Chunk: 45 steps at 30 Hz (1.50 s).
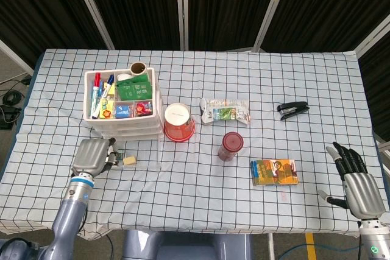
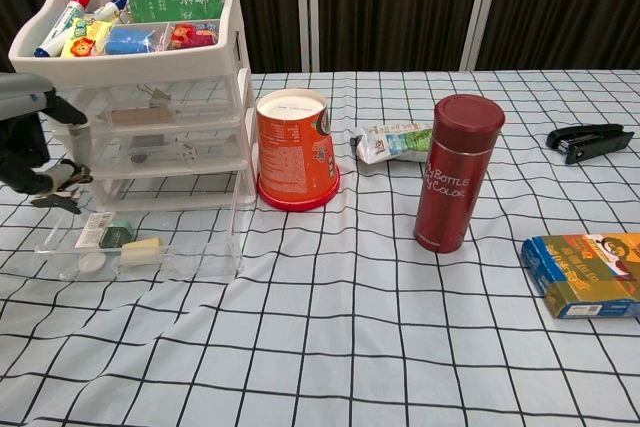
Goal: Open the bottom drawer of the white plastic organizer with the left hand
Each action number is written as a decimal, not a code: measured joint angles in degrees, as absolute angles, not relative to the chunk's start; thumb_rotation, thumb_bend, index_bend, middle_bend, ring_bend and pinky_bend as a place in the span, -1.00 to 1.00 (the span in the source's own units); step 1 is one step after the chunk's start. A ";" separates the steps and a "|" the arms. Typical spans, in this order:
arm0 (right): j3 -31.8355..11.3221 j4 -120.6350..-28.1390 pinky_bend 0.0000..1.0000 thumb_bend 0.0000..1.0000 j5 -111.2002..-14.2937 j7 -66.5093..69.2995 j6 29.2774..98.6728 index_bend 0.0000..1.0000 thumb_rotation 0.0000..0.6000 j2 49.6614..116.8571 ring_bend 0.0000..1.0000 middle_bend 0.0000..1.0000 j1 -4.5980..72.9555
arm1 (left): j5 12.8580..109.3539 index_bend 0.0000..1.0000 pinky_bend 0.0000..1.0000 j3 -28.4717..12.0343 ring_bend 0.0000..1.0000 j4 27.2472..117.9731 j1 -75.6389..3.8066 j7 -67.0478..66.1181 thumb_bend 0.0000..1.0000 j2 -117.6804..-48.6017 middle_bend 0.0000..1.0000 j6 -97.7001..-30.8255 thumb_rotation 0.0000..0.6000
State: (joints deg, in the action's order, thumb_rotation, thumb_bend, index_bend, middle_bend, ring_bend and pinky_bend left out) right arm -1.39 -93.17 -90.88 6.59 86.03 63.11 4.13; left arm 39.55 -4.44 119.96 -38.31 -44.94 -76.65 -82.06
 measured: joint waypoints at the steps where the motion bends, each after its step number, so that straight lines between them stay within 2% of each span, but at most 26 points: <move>1: -1.36 -93.16 -1.00 -0.94 -90.87 6.35 85.93 -1.00 1.00 63.21 -1.00 -1.00 4.16 | 39.98 0.16 0.81 -3.99 0.99 119.78 -37.77 -43.85 0.14 -75.77 1.00 -81.52 1.00; 11: -1.42 -93.06 -1.00 -0.94 -90.43 5.39 85.31 -1.00 1.00 63.72 -1.00 -1.00 4.38 | 42.46 0.16 0.81 -1.51 0.99 111.20 -33.29 -33.08 0.14 -70.94 1.00 -74.26 1.00; 17: -1.43 -93.09 -1.00 -0.94 -90.26 5.20 85.23 -1.00 1.00 63.81 -1.00 -1.00 4.36 | 42.81 0.15 0.81 -1.17 0.99 104.09 -32.49 -30.24 0.14 -72.17 1.00 -70.35 1.00; 22: -1.56 -93.05 -1.00 -0.94 -90.09 5.51 85.21 -1.00 1.00 63.72 -1.00 -1.00 4.41 | 42.20 0.01 0.79 -1.54 0.99 98.83 -32.48 -30.20 0.11 -74.98 1.00 -68.72 1.00; 29: -1.56 -93.02 -1.00 -0.94 -90.22 5.51 85.43 -1.00 1.00 63.70 -1.00 -1.00 4.33 | 41.26 -0.22 0.74 -2.90 0.96 94.54 -31.94 -29.40 -0.45 -77.46 1.00 -67.67 1.00; 31: -1.53 -93.02 -1.00 -0.94 -90.23 5.43 85.41 -1.00 1.00 63.74 -1.00 -1.00 4.33 | 41.54 -0.28 0.67 -3.13 0.91 94.32 -31.65 -28.44 -0.52 -77.44 1.00 -67.35 1.00; 36: -1.49 -92.98 -1.00 -0.94 -90.34 5.13 85.46 -1.00 1.00 63.91 -1.00 -1.00 4.32 | 44.42 -0.30 0.51 -3.60 0.83 94.69 -30.22 -24.65 -0.55 -76.58 1.00 -67.54 1.00; 41: -1.48 -92.89 -1.00 -0.94 -90.32 4.54 85.31 -1.00 1.00 64.19 -1.00 -1.00 4.39 | 52.17 -0.30 0.32 -2.99 0.73 95.72 -27.28 -19.97 -0.62 -75.31 0.98 -71.00 1.00; 44: -1.45 -92.75 -1.00 -0.94 -90.34 3.75 85.25 -1.00 1.00 64.57 -1.00 -1.00 4.42 | 59.51 -0.30 0.08 -1.87 0.50 95.98 -24.45 -16.48 -0.63 -75.10 0.73 -76.21 1.00; 45: -1.44 -92.71 -1.00 -0.94 -90.33 3.57 85.22 -1.00 1.00 64.69 -1.00 -1.00 4.43 | 61.91 -0.34 -0.01 -1.48 0.37 95.96 -23.53 -15.31 -0.64 -75.09 0.58 -77.93 1.00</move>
State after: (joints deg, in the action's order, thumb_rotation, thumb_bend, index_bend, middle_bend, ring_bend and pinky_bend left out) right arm -1.44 -92.71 -90.33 3.57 85.22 64.69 4.43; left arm 61.91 -1.48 95.96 -23.53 -15.31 -75.09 -77.93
